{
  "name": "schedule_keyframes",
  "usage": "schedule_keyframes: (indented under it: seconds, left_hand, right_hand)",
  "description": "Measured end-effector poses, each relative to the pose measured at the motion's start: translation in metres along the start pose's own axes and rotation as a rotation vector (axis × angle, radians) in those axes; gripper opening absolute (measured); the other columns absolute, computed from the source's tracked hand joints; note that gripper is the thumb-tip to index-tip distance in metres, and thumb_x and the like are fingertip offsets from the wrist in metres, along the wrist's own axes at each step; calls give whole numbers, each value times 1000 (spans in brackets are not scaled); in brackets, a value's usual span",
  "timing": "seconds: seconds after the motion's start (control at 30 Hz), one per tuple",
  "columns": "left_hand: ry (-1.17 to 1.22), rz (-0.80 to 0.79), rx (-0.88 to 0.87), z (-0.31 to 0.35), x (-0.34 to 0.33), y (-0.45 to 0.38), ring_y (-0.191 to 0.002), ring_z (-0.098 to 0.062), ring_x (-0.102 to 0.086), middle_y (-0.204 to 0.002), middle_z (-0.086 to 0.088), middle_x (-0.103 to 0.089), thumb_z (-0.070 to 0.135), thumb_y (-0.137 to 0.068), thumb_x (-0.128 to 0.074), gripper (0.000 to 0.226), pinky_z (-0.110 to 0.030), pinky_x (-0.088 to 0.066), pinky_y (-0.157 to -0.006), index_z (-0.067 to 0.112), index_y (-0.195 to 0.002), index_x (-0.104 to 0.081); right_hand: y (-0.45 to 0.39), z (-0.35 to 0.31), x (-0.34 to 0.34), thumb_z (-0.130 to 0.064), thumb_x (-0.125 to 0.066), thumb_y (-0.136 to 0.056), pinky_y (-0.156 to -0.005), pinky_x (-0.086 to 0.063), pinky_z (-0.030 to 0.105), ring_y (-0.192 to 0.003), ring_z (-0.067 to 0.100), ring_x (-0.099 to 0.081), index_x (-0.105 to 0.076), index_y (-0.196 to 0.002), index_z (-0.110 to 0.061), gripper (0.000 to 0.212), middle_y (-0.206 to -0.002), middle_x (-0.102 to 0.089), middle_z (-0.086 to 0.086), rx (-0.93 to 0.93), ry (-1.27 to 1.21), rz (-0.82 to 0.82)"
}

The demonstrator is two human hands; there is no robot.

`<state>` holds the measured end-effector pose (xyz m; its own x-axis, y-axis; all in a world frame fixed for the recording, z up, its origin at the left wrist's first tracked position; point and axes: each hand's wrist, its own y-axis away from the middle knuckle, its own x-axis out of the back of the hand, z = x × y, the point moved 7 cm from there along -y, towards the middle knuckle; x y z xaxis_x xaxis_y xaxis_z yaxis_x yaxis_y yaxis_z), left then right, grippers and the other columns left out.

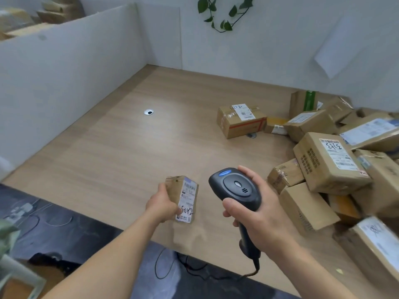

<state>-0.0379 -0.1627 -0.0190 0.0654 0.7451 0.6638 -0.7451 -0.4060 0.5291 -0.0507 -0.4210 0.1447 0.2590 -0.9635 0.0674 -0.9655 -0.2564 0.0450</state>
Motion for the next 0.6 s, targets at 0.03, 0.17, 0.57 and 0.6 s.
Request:
schedule_keyframes:
  seconds: [0.03, 0.17, 0.57, 0.6]
  left_hand:
    - [203, -10, -8, -2, 10, 2, -87, -25, -68, -112, -4, -66, 8, -70, -81, 84, -31, -53, -55, 26, -137, -33]
    - [540, -52, -214, 17, 55, 26, -85, -16, -72, -108, -8, -66, -13, -75, -78, 104, -26, -56, -59, 33, -152, -24]
    - [599, 60, -492, 32, 165, 73, -90, -13, -75, -124, -7, -57, -6, -77, -80, 119, -25, -58, -68, 46, -157, -10]
    - [595, 70, -494, 31, 169, 75, -90, -12, -75, -123, -7, -58, -6, -77, -80, 119, -25, -59, -68, 46, -158, -9]
  right_hand:
    - [1, -2, -4, -43, -83, -55, -67, -55, 18, -90, 15, -76, -53, -131, -39, 82, -108, -75, -12, 6, 1, 7]
    - [1, -12, -30, -36, -85, -57, -65, -54, 17, -86, 14, -75, -54, -131, -36, 80, -108, -76, -10, 22, -19, -11]
    - [-5, -64, -114, -26, -82, -64, -62, -51, 17, -77, 11, -73, -58, -117, -40, 59, -105, -77, -10, 145, -51, -84]
    - [-5, -67, -118, -27, -82, -64, -63, -52, 17, -78, 11, -73, -58, -117, -40, 60, -106, -76, -11, 153, -51, -94]
